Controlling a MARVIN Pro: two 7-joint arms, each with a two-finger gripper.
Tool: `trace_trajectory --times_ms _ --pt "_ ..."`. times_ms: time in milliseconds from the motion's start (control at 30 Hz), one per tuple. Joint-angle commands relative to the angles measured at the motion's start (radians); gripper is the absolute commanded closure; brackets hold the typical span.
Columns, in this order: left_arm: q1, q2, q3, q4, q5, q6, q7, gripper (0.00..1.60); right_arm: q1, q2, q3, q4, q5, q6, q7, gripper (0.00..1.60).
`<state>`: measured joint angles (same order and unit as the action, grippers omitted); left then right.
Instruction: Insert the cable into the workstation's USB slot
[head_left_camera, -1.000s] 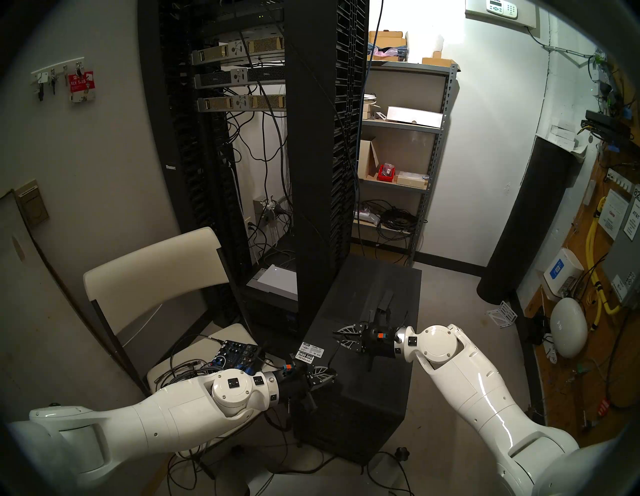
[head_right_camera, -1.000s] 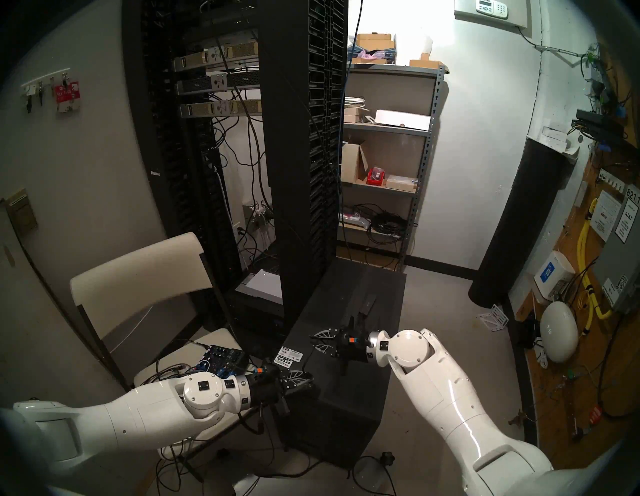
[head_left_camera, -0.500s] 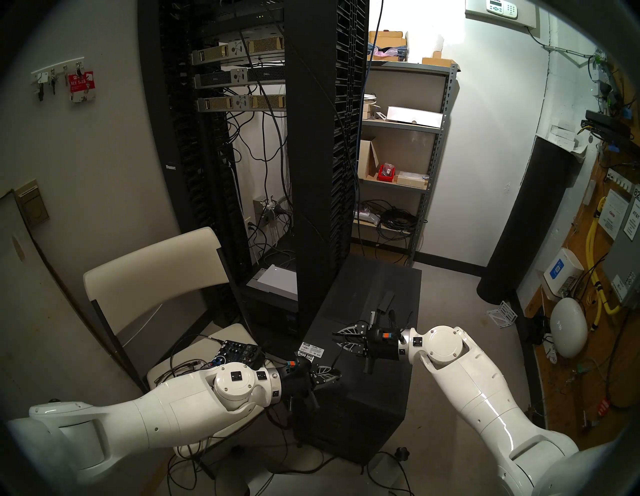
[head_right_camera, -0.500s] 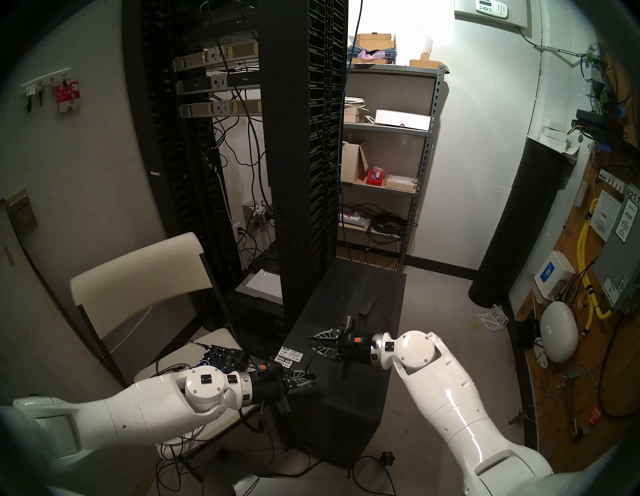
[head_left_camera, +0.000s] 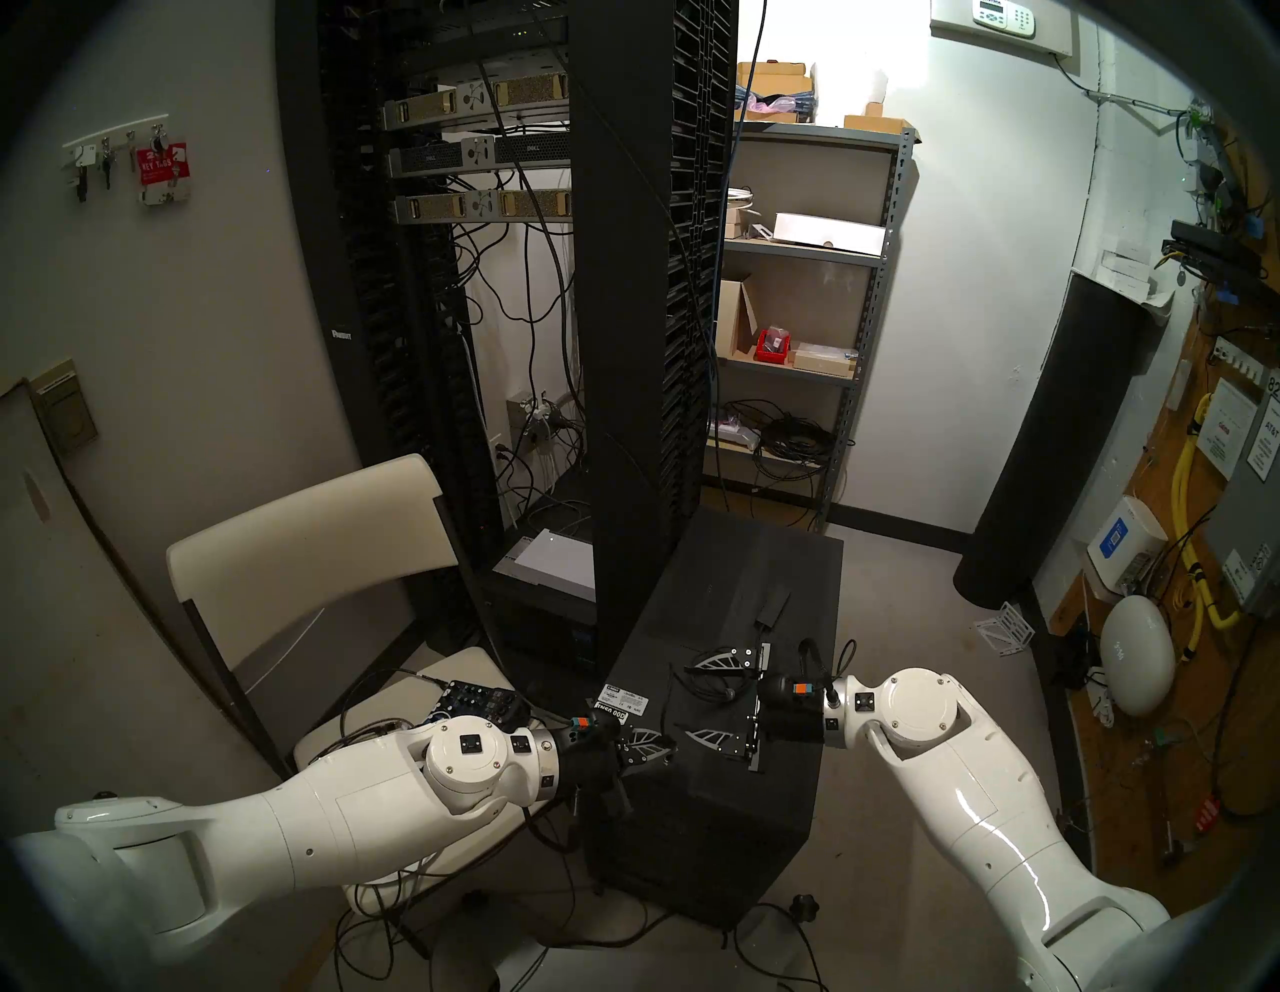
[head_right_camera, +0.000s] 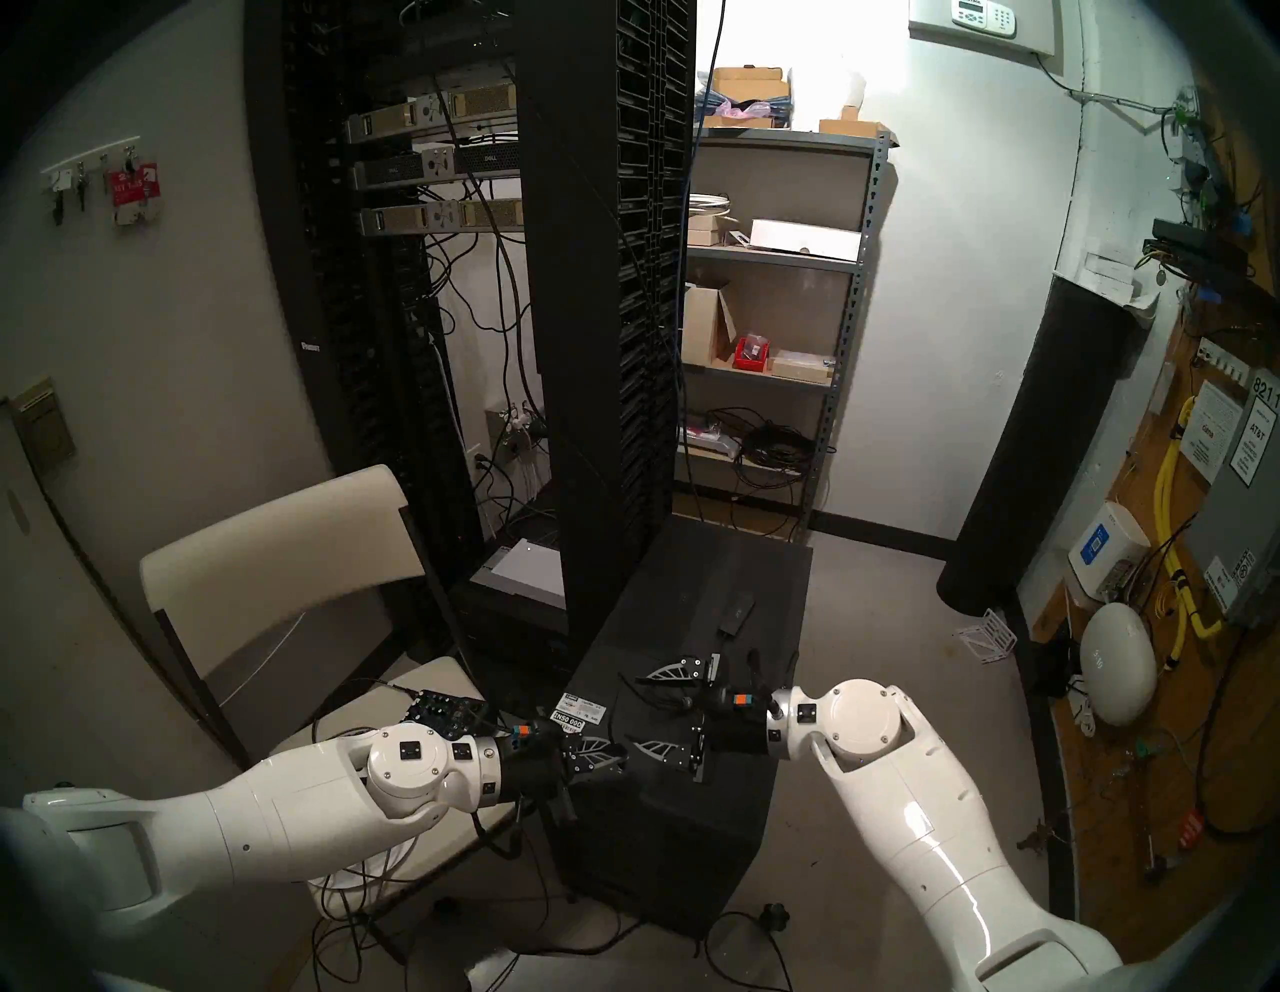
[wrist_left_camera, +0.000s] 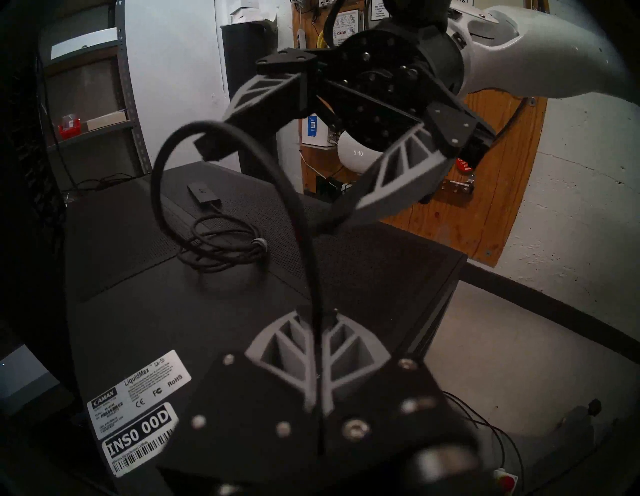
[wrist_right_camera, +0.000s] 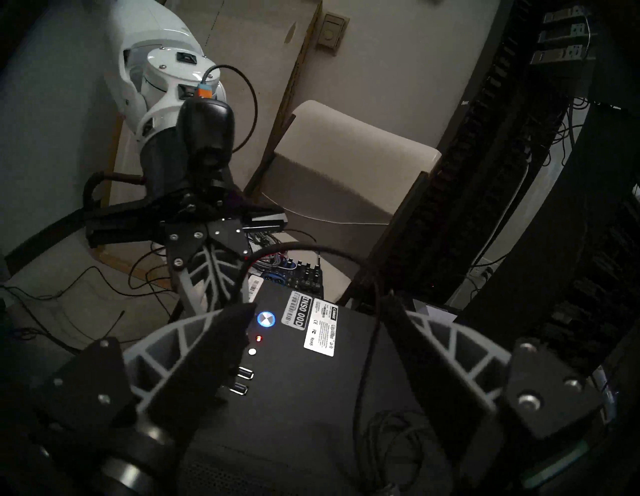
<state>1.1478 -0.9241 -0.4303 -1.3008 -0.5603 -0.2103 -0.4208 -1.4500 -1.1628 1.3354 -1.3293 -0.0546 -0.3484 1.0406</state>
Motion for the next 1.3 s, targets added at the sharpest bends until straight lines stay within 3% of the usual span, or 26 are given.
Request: trace_trajectory --times_ms 0,133,167,200,300,367,567,1267 --pt "-0.024 -0.012 -0.012 0.000 0.006 -0.011 -0.001 1.60 -0.030 0.009 0.027 -0.054 0.046 0.013 0.013 0.14" --pt "-0.028 -0.013 -0.011 0.004 0.015 -0.015 -0.007 1.60 -0.052 0.009 0.052 -0.066 0.103 0.026 0.041 0.32" --pt "-0.029 -0.014 -0.011 0.006 0.016 -0.017 -0.007 1.60 -0.059 0.006 0.062 -0.065 0.129 0.025 0.052 0.40" --pt "-0.030 -0.015 -0.009 0.008 0.023 -0.019 -0.008 1.60 -0.065 0.008 0.067 -0.069 0.138 0.028 0.057 0.58" --pt "-0.038 -0.015 -0.004 0.011 0.042 -0.019 -0.013 1.60 -0.078 0.008 0.081 -0.073 0.173 0.035 0.075 0.81" --pt "-0.037 -0.018 -0.004 0.016 0.042 -0.021 -0.021 1.60 -0.080 0.002 0.089 -0.064 0.207 0.039 0.094 0.85" --pt "-0.038 -0.025 -0.006 0.028 0.054 -0.026 -0.029 1.60 -0.066 -0.021 0.081 -0.020 0.254 0.055 0.137 0.86" --pt "-0.034 -0.016 -0.006 0.018 0.085 -0.029 -0.032 1.60 0.029 -0.079 0.030 0.133 0.232 0.038 0.171 0.63"
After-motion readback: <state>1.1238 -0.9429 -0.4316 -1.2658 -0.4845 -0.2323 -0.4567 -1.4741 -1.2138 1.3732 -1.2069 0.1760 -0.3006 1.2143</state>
